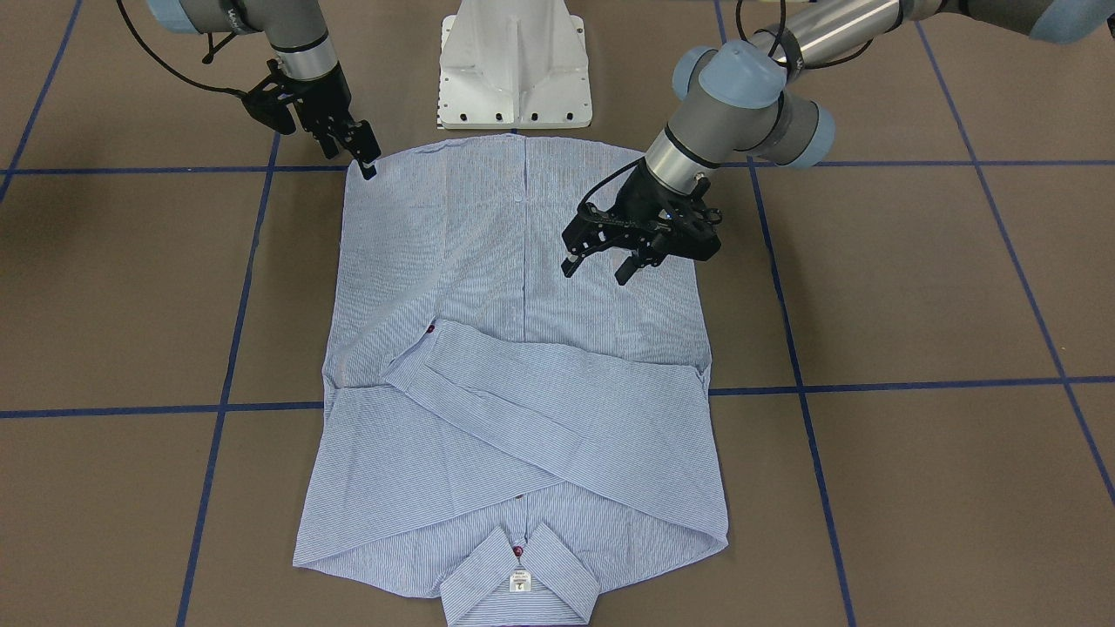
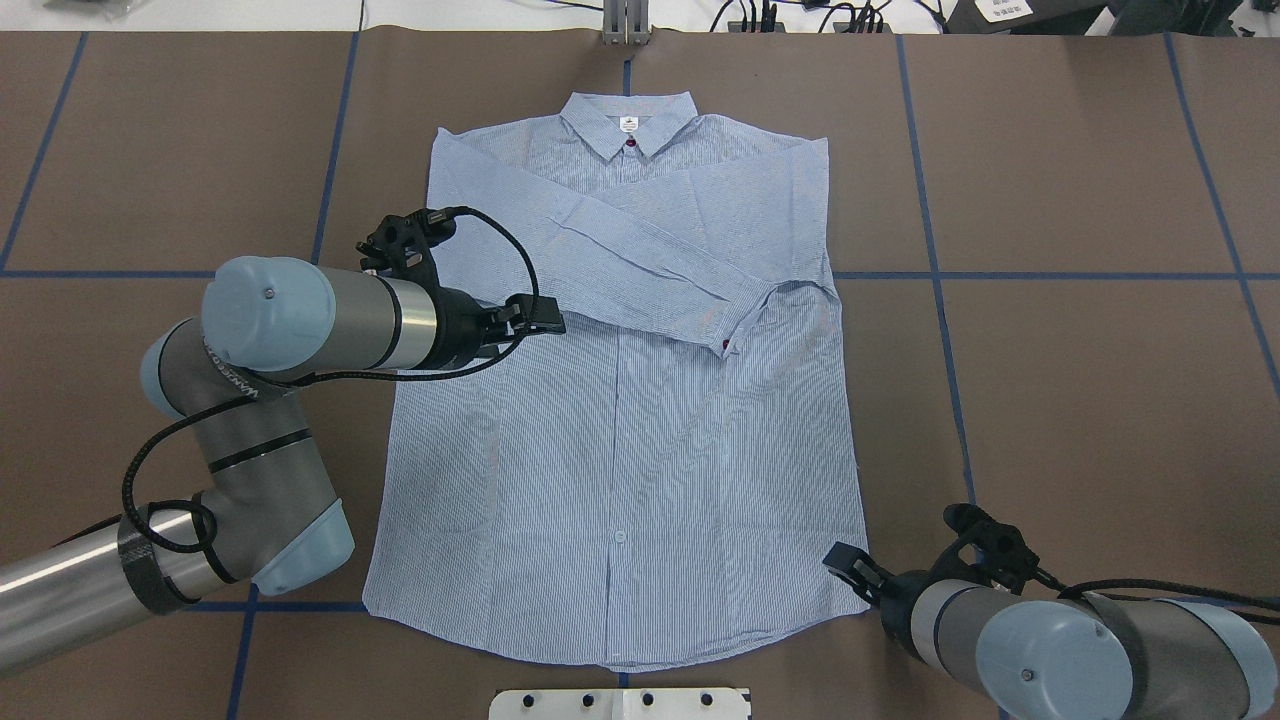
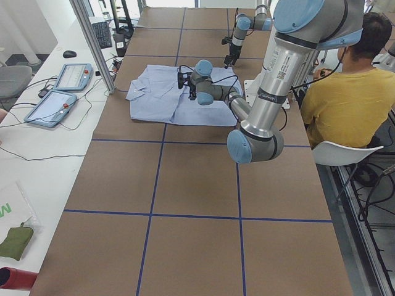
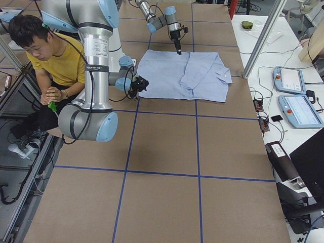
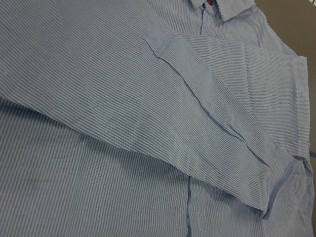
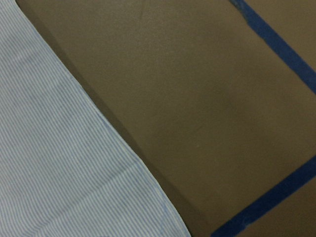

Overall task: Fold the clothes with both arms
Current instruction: 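Move both grippers to the hem corners nearest the robot and grasp them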

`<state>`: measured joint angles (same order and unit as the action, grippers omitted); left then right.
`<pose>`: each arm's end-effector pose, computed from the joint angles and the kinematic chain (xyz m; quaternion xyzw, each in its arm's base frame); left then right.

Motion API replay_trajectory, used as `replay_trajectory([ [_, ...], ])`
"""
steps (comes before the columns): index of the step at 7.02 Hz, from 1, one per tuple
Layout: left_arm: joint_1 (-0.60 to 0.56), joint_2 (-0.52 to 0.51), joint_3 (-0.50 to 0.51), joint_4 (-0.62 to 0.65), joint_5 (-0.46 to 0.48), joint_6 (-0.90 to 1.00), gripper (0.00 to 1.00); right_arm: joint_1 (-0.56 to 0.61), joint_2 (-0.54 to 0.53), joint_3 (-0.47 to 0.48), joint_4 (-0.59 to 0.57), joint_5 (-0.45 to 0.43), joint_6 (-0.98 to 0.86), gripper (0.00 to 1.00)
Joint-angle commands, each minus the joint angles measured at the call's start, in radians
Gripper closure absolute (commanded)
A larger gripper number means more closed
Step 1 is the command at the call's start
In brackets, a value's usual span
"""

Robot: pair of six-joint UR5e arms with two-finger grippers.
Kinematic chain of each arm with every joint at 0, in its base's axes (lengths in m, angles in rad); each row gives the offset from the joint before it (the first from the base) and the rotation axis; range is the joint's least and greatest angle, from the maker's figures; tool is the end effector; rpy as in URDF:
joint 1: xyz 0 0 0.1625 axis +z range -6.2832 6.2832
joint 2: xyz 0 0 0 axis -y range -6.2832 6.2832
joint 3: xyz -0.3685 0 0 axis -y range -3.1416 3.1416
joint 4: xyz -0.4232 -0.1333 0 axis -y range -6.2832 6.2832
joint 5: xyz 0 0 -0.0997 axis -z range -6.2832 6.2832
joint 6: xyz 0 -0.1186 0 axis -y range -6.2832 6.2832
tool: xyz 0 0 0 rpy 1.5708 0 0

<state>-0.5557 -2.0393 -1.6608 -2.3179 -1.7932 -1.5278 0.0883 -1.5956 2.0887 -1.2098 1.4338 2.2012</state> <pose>0.5068 -0.4408 0.2011 0.0938 0.6028 -0.1350 0.7808 -0.5025 -0.1946 0.3326 -0.0506 -0.4148 0.3459 0.8401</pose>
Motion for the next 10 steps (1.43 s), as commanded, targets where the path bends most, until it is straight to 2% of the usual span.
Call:
replay_trajectory([
  [1, -0.001, 0.01, -0.004, 0.0, 0.0, 0.0, 0.06, 0.001, 0.003, 0.001, 0.0, 0.002, 0.002, 0.22],
  [2, -0.001, 0.01, -0.004, 0.0, 0.0, 0.0, 0.06, -0.001, 0.003, 0.001, 0.0, 0.002, 0.002, 0.22],
  [3, -0.001, 0.01, -0.004, 0.0, 0.0, -0.002, 0.06, -0.001, 0.003, 0.002, -0.002, 0.004, 0.003, 0.27],
  [5, 0.0, 0.01, -0.004, 0.0, 0.0, -0.002, 0.06, -0.001, 0.005, 0.005, -0.002, 0.002, 0.083, 0.81],
  [6, 0.0, 0.016, -0.004, 0.0, 0.0, -0.002, 0.06, 0.001, 0.005, 0.007, -0.002, 0.004, 0.083, 1.0],
  [8, -0.001, 0.021, -0.005, 0.0, 0.001, -0.008, 0.06, 0.004, 0.003, 0.022, -0.002, 0.005, 0.083, 1.0],
  [9, 0.0, 0.063, -0.043, 0.0, 0.001, -0.027, 0.01, 0.005, -0.004, 0.042, -0.002, 0.007, 0.081, 1.0],
  [10, 0.013, 0.114, -0.094, 0.0, 0.003, -0.04, 0.01, 0.005, -0.006, 0.042, -0.002, 0.007, 0.081, 1.0],
])
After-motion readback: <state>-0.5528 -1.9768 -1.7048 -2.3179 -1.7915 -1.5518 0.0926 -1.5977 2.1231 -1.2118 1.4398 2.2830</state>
